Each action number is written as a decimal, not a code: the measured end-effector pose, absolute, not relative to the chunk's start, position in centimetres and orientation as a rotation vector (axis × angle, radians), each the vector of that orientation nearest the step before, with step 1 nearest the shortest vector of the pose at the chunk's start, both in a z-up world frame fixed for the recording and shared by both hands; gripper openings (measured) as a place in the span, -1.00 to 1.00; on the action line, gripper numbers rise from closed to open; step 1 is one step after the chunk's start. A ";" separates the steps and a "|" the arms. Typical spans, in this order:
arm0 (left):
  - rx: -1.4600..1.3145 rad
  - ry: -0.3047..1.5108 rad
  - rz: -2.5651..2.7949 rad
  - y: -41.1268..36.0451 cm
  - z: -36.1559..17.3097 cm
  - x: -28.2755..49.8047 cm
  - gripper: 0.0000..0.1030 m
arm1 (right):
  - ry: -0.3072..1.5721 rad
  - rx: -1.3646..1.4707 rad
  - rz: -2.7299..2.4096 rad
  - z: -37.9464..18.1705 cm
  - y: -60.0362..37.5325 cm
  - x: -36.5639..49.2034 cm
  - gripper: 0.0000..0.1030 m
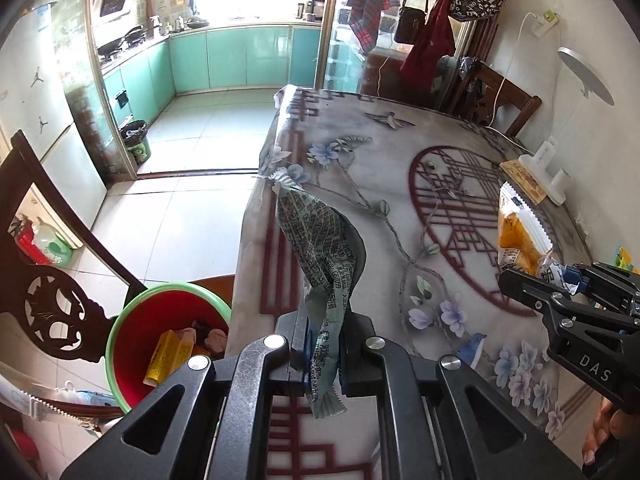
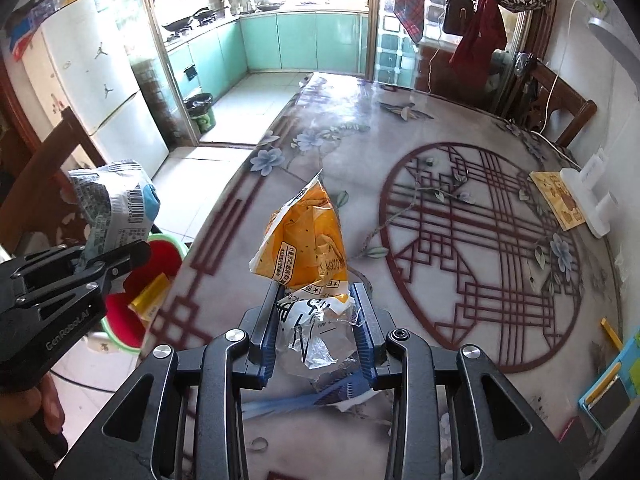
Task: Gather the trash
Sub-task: 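Carry the grey wrapper and orange wrapper over the bucket with both grippers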
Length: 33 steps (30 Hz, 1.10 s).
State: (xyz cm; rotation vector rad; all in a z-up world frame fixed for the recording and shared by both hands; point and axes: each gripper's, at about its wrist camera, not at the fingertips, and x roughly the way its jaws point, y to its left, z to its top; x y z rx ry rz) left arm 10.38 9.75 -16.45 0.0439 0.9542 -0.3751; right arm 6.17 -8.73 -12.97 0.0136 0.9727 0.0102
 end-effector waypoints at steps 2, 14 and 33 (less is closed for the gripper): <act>0.043 0.952 -0.374 10.1 -16.4 10.5 -0.86 | 0.968 0.010 0.010 -12.8 -8.3 6.3 -0.39; -0.002 0.949 -0.310 14.2 -16.6 11.5 -0.86 | 0.959 -0.036 0.060 -12.4 -4.9 7.6 -0.39; -0.089 1.022 -0.143 24.9 -20.4 13.5 -0.86 | 0.992 -0.110 0.212 -14.1 3.0 10.7 -0.39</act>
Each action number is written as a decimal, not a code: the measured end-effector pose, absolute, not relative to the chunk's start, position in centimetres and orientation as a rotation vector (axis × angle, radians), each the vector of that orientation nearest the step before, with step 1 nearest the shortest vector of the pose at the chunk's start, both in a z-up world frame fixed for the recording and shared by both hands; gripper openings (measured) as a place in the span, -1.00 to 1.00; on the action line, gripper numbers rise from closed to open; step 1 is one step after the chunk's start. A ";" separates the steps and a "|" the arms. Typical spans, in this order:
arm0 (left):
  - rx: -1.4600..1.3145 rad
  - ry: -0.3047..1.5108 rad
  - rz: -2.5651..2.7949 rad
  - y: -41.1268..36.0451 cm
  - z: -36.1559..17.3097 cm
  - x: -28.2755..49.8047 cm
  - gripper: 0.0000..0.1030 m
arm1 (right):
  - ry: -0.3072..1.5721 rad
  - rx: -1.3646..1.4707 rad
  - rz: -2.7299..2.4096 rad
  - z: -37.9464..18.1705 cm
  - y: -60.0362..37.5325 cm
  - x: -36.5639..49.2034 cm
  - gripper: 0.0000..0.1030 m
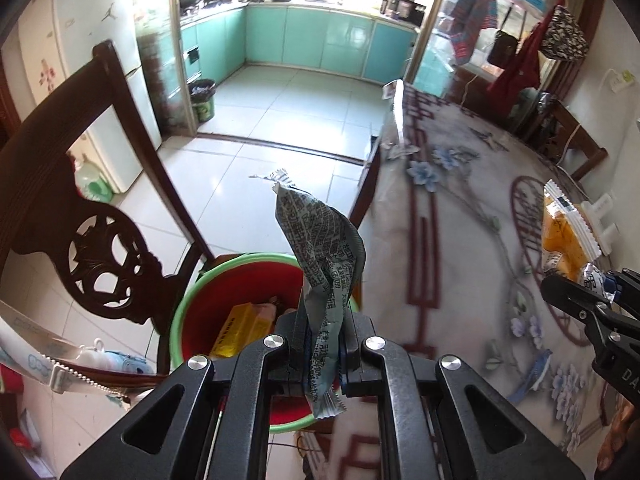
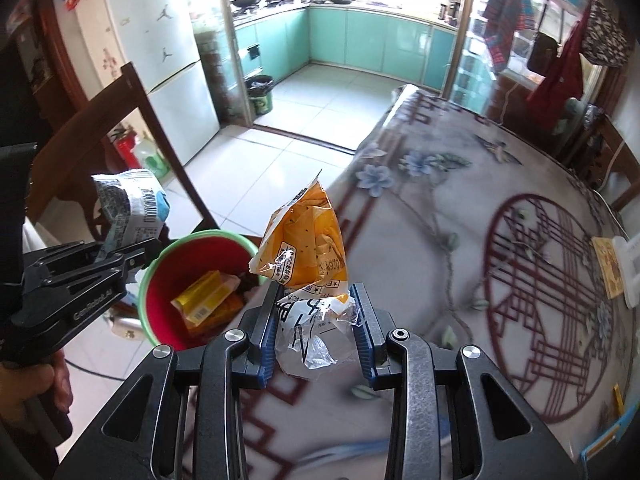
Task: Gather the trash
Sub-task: 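Carry the grey wrapper and orange wrapper over the bucket with both grippers, then open both grippers to drop the wrappers into the bucket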
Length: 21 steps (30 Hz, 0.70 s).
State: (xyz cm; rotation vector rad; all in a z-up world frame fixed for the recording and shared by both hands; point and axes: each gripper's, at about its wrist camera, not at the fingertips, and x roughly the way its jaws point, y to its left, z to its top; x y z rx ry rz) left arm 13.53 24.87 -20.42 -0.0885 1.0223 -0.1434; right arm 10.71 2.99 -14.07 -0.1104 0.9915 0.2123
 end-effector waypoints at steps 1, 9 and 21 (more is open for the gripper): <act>-0.089 1.030 -0.139 25.3 -20.7 13.7 -0.86 | 0.995 -0.112 0.218 -14.2 3.3 10.8 -0.39; -0.091 1.106 -0.117 28.2 -23.4 15.0 -0.86 | 1.046 -0.125 0.276 -16.0 6.9 11.7 -0.39; -0.098 1.178 -0.113 30.3 -26.4 16.2 -0.86 | 1.103 -0.131 0.317 -17.6 9.7 12.3 -0.39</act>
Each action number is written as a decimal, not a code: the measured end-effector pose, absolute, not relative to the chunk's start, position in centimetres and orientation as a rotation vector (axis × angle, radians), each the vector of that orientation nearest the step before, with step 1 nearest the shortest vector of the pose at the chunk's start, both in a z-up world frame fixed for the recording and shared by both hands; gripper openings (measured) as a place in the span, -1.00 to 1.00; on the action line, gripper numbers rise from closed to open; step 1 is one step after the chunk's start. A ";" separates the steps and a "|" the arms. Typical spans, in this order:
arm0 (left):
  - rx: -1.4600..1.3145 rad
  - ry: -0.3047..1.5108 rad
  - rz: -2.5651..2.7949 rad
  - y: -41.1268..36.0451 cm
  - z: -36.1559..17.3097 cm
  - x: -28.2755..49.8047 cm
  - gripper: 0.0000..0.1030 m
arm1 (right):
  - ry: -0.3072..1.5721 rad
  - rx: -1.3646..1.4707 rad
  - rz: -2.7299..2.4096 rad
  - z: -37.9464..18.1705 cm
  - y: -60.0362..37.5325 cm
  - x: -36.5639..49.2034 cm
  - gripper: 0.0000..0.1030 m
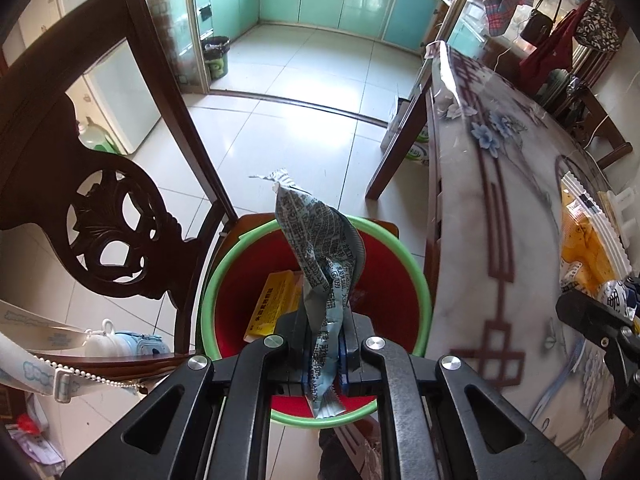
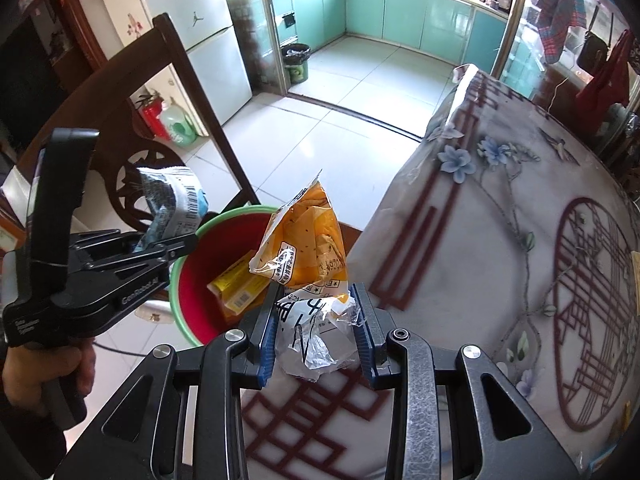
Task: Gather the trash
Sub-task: 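Open both grippers to drop the wrappers into the bucket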
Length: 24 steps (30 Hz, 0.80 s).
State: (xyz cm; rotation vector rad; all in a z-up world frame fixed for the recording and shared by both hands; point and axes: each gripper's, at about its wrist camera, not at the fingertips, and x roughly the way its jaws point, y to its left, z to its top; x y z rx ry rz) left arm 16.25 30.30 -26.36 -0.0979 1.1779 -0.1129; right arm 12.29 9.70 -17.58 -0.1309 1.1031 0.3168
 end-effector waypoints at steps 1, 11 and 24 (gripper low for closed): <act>-0.102 1.184 -0.112 30.5 -26.6 16.4 -0.86 | 1.107 -0.134 0.318 -17.7 9.9 12.4 -0.39; -0.118 1.231 -0.099 31.5 -28.6 17.3 -0.86 | 1.148 -0.138 0.358 -18.7 11.5 13.1 -0.39; -0.106 1.268 -0.091 31.9 -29.7 18.0 -0.85 | 1.154 -0.145 0.384 -19.4 13.0 13.7 -0.39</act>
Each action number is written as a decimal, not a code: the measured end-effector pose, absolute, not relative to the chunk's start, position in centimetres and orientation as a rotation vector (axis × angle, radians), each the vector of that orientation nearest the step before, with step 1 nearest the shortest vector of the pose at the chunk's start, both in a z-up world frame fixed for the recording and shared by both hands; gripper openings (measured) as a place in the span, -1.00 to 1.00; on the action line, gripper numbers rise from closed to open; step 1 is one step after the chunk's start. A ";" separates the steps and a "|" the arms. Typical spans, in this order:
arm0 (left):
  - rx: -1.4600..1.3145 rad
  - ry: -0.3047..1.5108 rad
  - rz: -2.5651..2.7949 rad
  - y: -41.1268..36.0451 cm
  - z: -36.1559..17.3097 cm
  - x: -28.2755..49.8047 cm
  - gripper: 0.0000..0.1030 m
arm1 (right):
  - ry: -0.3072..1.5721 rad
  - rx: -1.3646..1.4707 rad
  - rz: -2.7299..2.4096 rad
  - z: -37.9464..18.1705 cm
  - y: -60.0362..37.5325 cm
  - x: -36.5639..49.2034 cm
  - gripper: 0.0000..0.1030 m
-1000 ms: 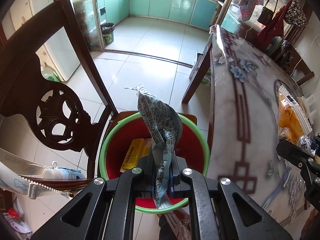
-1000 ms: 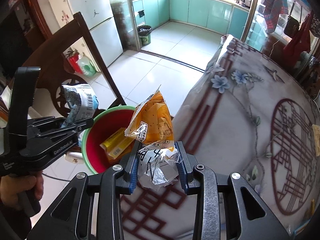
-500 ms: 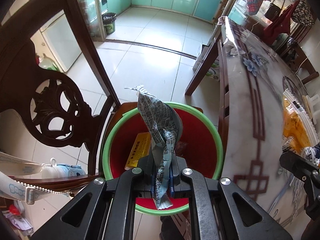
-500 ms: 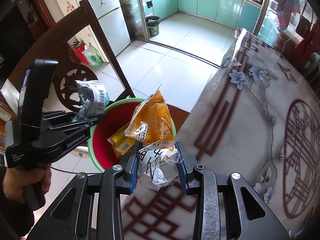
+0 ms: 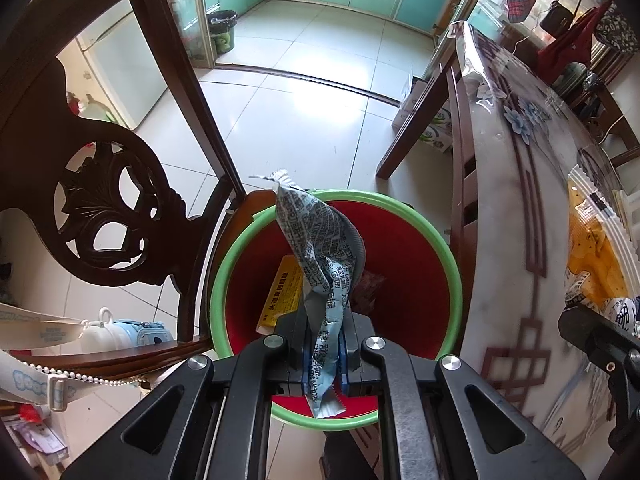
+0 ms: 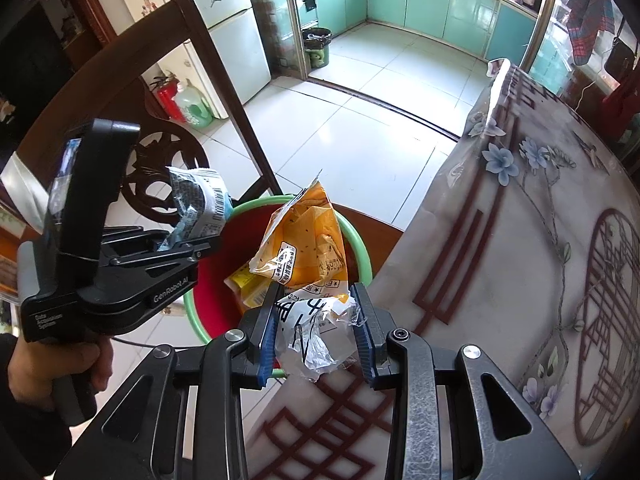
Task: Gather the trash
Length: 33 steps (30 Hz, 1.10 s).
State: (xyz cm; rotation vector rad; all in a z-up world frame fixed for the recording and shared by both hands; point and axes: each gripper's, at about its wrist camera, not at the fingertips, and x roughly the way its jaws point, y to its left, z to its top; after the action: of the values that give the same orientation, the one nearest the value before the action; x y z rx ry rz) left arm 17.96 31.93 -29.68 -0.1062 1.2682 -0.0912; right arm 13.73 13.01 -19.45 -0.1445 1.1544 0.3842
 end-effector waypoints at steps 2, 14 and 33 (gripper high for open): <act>-0.104 1.279 -0.090 32.0 -29.9 18.1 -0.84 | 1.156 -0.144 0.391 -19.6 13.2 13.7 -0.39; -0.085 1.326 -0.069 32.8 -31.3 18.5 -0.83 | 1.168 -0.137 0.418 -20.4 14.3 14.1 -0.39; -0.076 1.329 -0.022 33.2 -31.3 19.7 0.23 | 1.152 -0.152 0.422 -20.2 14.4 14.0 0.02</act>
State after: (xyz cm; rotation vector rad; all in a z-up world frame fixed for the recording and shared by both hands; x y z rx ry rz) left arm 19.69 33.25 -31.26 -0.0757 1.3288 -0.0216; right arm 13.98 14.41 -20.24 -0.1516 1.1522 0.4221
